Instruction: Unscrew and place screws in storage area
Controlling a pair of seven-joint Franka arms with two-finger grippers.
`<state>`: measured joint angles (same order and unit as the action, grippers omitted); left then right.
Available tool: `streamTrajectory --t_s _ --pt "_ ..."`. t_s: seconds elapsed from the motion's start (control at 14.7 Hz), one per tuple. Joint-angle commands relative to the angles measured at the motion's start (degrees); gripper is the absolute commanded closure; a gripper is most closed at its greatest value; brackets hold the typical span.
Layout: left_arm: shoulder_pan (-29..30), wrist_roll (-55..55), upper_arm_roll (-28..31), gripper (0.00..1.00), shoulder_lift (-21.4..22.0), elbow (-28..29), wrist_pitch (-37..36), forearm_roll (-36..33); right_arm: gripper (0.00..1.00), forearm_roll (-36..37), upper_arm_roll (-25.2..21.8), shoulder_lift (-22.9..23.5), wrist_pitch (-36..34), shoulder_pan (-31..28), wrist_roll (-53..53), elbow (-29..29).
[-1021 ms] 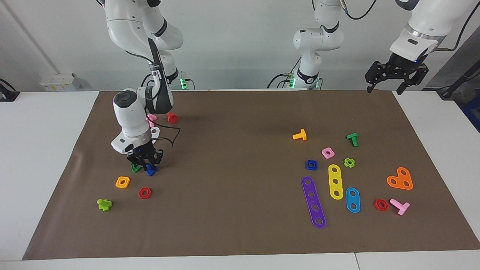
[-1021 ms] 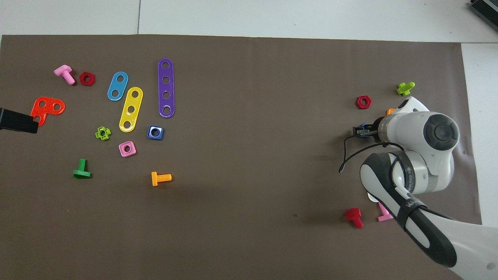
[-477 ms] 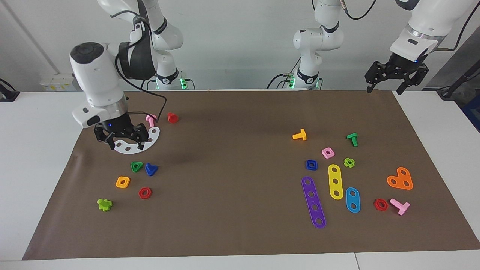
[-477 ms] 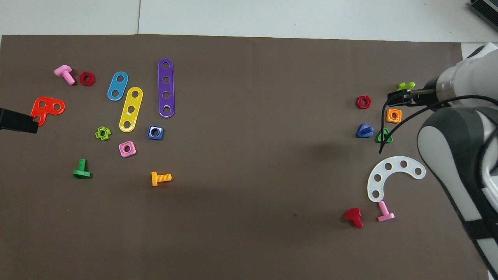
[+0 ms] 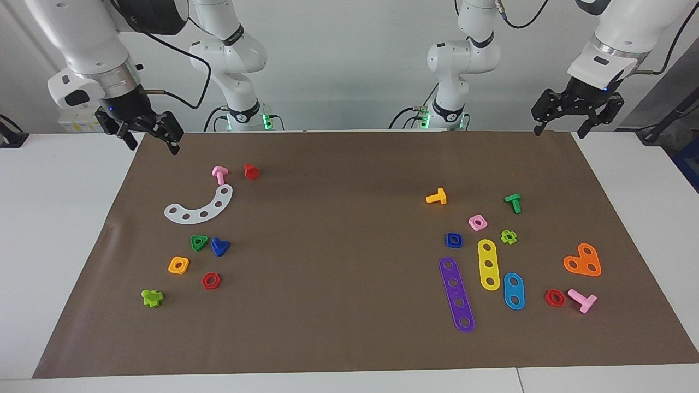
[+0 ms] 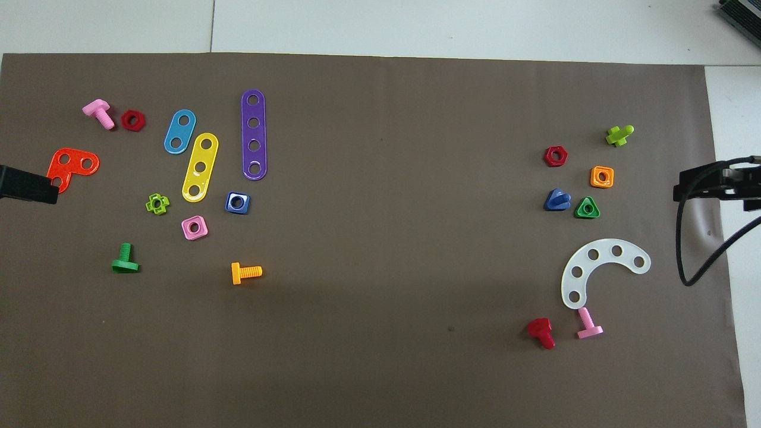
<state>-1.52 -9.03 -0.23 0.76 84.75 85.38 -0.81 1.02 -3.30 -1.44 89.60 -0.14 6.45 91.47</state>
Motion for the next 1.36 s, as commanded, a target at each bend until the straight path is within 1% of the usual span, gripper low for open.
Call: streamTrajectory --t_s 0.0,0.14,0.34,0.54,0.82,1.29 --pt "0.64 -0.47 -0.39 0.0 1.35 1.47 -0.39 -0.51 0.0 -1.11 0.49 -0.22 -0.74 -1.09 0.32 2.3" --pt "0.64 -0.47 -0.39 0.0 1.35 1.47 -0.39 -0.51 0.0 -1.11 0.4 -0.67 -0.39 -1.61 -0.29 3.19" --pt "0.64 -0.47 -0.39 0.0 1.35 1.47 -0.39 -0.51 0.0 0.03 0.75 -0.15 -0.22 -1.35 -1.44 2.32" --pt "0.64 -0.47 -0.39 0.0 1.35 1.47 -0.39 -0.51 0.0 0.74 1.19 0.21 -1.44 -1.09 -3.02 -1.19" --pt "0.64 -0.47 -0.39 0.0 1.35 1.47 -0.39 -0.51 0.0 0.65 1.55 0.29 -3.28 -1.0 -3.02 -3.31" --pt "0.64 -0.47 -0.39 0.0 1.35 1.47 -0.39 -0.51 0.0 0.21 2.07 -0.23 -3.64 -1.0 -2.59 -2.35"
